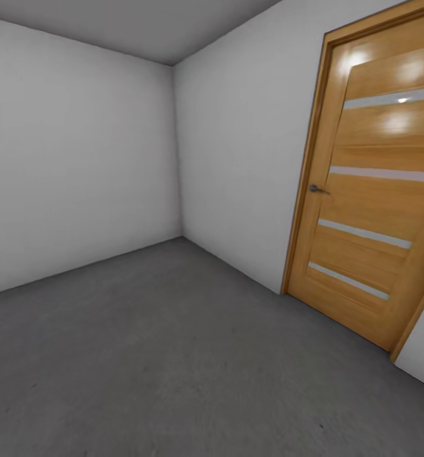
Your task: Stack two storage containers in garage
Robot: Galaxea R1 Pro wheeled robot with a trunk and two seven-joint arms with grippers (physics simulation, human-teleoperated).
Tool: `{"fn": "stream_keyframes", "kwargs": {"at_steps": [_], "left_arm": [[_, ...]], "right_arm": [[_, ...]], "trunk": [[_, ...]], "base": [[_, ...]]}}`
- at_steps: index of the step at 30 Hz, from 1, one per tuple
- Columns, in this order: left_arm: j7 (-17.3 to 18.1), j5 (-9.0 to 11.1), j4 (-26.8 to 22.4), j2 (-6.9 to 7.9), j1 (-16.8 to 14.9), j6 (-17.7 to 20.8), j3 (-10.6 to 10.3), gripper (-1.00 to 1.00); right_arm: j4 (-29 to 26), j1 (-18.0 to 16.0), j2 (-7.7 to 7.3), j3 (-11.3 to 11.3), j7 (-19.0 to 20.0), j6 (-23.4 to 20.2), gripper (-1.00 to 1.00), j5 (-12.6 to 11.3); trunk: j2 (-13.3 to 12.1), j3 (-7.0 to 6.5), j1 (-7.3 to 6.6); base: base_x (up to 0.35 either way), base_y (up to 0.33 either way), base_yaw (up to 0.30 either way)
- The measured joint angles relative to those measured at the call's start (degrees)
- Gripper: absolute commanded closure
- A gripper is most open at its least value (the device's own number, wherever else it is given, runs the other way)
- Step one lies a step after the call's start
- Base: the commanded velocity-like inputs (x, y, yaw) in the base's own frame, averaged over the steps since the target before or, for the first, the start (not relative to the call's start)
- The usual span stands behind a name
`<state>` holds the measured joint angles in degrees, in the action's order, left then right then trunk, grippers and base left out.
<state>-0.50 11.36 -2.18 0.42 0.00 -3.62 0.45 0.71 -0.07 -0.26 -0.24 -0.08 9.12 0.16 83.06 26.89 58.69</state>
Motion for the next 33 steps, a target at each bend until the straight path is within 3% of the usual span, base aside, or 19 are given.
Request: {"fn": "stream_keyframes", "kwargs": {"at_steps": [33], "left_arm": [[0.02, -0.79, 0.09, -0.09, 0.00, -0.22, -0.21, -1.00]], "right_arm": [[0.00, 0.00, 0.09, -0.14, 0.00, 0.00, -1.00, -0.11]], "trunk": [[0.00, 0.00, 0.00]], "base": [[0.322, 0.000, 0.000]]}}
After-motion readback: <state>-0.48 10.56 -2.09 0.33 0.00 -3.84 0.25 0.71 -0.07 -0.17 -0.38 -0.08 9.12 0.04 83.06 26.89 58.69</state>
